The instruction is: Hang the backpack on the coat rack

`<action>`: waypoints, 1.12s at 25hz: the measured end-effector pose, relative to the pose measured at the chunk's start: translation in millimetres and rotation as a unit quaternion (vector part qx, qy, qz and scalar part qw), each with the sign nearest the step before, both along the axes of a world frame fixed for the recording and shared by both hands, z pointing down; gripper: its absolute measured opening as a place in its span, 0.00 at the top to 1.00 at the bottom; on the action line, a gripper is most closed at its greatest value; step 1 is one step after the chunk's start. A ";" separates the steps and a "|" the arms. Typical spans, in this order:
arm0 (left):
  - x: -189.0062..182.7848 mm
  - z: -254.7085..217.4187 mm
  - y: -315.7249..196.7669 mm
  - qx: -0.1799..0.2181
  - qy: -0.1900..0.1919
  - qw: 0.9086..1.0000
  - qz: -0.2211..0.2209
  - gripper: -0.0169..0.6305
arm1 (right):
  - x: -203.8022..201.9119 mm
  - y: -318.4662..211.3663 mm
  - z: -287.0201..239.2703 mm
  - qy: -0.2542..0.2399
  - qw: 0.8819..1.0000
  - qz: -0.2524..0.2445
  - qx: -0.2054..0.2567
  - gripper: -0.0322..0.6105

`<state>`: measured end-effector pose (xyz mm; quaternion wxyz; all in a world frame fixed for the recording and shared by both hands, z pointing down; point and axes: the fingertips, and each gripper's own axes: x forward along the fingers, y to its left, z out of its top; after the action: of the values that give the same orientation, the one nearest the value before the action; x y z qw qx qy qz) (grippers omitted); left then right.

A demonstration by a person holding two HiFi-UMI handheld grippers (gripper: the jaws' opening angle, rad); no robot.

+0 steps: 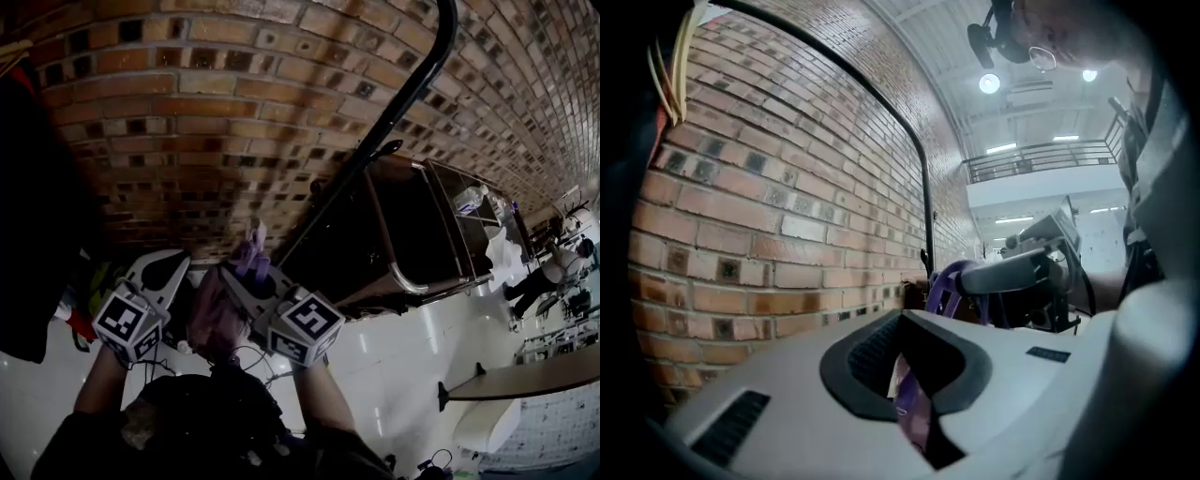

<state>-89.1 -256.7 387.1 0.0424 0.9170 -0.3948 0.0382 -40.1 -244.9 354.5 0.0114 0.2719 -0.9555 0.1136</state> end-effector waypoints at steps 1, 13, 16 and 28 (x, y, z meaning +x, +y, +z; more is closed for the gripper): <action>4.9 -1.8 -6.2 0.002 0.002 1.000 -0.001 0.93 | 3.6 -6.9 0.0 0.003 1.000 -0.001 0.001 0.95; 51.7 -13.8 -72.8 0.016 -0.005 1.000 -0.011 0.93 | 49.0 -92.0 -46.2 -0.014 0.999 -0.033 -0.003 0.95; 55.2 -10.7 -85.9 0.011 -0.009 1.000 -0.018 0.93 | 54.6 -106.6 -73.2 -0.019 0.999 -0.047 0.017 0.95; 71.7 -3.1 -108.2 0.000 -0.008 1.000 -0.019 0.93 | 112.0 -133.5 -121.9 -0.030 0.996 -0.002 0.080 0.95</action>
<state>-17.3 -364.9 384.0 0.0398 0.9089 -0.4126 0.0451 71.9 -378.4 232.6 -0.0388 0.2668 -0.9619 0.0448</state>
